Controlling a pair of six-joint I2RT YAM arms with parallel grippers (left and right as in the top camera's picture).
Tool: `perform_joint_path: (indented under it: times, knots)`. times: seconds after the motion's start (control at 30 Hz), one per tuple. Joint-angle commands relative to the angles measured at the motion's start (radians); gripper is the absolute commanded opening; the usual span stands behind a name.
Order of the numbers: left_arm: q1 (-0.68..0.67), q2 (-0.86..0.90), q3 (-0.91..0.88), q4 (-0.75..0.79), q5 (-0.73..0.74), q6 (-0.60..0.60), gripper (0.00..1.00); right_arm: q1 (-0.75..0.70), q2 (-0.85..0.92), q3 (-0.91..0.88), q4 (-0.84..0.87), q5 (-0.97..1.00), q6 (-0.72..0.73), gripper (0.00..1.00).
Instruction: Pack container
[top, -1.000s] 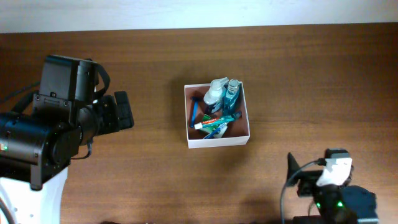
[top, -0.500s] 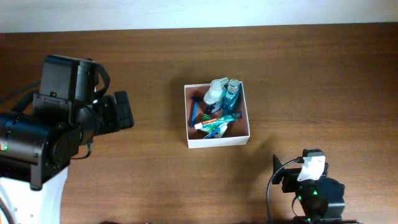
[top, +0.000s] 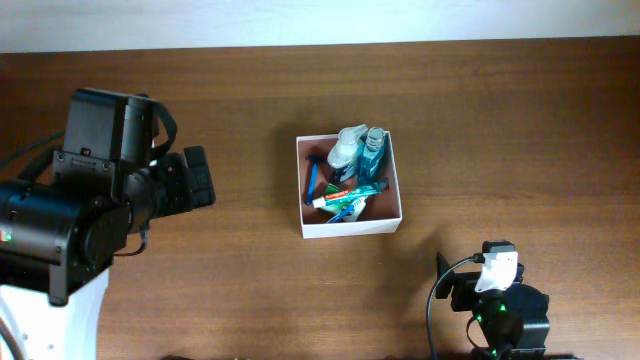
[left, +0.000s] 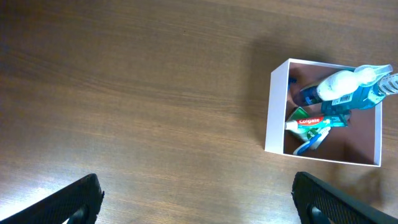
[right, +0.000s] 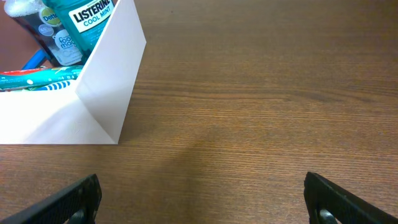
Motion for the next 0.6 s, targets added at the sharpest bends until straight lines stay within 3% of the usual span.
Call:
perform_joint_path:
  times: [0.0, 0.17, 0.23, 0.33, 0.4, 0.57]
  knots:
    - [0.018, -0.023, 0.005, 0.0, -0.014, 0.012, 0.99, -0.008, -0.012, -0.005, 0.007, -0.003, 0.012, 0.99]
    - [0.137, -0.131, -0.066, 0.0, -0.017, 0.014, 1.0, -0.008, -0.012, -0.005, 0.007, -0.003, 0.012, 0.99]
    - [0.22, -0.226, -0.185, 0.069, -0.105, 0.016, 0.99, -0.008, -0.012, -0.005, 0.007, -0.003, 0.012, 0.99]
    - [0.298, -0.41, -0.472, 0.393, -0.117, 0.017, 0.99, -0.008, -0.012, -0.005, 0.007, -0.003, 0.012, 0.99]
    - [0.302, -0.574, -0.769, 0.687, -0.114, 0.017, 0.99, -0.008, -0.012, -0.005, 0.006, -0.003, 0.011, 0.99]
    - [0.303, -0.849, -1.286, 1.061, -0.012, 0.039, 0.99, -0.008, -0.012, -0.005, 0.007, -0.003, 0.011, 0.99]
